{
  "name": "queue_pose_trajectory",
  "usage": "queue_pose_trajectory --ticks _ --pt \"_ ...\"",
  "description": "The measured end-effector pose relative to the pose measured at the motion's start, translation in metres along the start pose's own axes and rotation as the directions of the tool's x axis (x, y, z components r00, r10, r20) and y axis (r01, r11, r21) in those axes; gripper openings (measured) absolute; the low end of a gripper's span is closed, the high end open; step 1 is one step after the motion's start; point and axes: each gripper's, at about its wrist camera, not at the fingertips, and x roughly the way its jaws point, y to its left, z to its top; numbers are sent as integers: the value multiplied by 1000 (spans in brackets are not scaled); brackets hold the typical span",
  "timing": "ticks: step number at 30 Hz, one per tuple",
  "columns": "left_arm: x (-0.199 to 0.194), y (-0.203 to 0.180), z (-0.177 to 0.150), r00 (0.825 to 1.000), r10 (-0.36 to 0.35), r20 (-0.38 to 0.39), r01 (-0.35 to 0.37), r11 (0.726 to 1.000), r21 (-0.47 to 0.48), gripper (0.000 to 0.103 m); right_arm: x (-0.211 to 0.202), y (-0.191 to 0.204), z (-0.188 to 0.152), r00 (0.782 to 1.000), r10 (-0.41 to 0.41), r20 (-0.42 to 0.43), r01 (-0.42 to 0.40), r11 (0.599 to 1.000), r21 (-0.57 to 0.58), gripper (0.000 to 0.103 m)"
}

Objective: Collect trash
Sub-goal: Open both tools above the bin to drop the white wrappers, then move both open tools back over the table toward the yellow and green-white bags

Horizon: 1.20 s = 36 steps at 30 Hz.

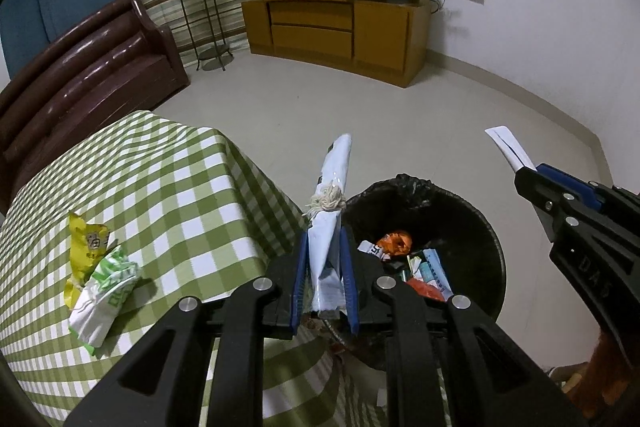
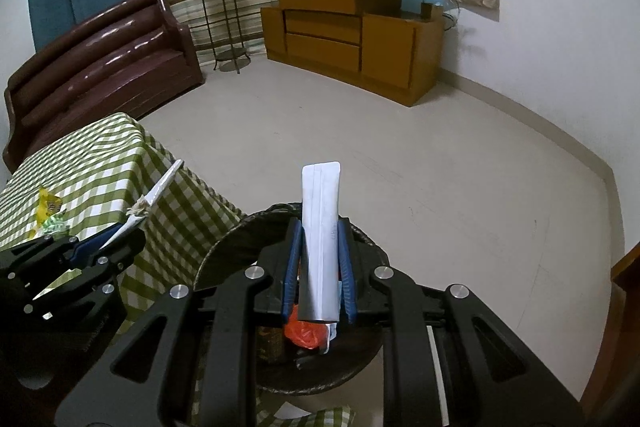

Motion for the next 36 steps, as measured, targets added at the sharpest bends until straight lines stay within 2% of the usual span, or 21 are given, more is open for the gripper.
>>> queue_pose_trajectory --ticks 2,4,6,8,11,14,16,19,28,36 --pt "2 -3 1 1000 1 -4 -1 1000 6 18 3 -1 1 1000 -3 -6 3 1000 6 20" --pt "4 -5 2 1000 6 -8 -6 1000 10 23 3 -3 1 1000 -12 -1 12 1000 10 38" --pt "5 -6 2 1000 8 -11 -8 1000 10 40 3 -3 1 1000 -21 5 21 1000 14 40" --pt "3 -6 2 1000 5 -7 -5 1000 5 47 2 -4 1 1000 -27 11 27 999 20 44" --pt "3 -4 3 1000 11 -6 -11 1000 -5 62 1 -4 0 999 -33 17 33 999 22 52" --pt "1 -1 4 1000 18 -2 -18 1000 -20 69 0 -4 0 999 -38 25 38 999 24 64" --pt "0 0 2 999 34 1 -34 999 -22 70 -3 -3 1 998 -49 38 48 998 28 74" --pt "-4 6 0 999 41 1 -40 999 -33 70 -8 -1 2 997 -54 58 51 998 42 82" --pt "-26 42 -20 996 83 13 -82 994 -78 70 -18 30 -1 996 -42 81 41 999 8 91" --pt "-57 98 -44 986 167 26 -162 976 -147 70 -26 72 -6 998 16 56 -13 999 -42 91"
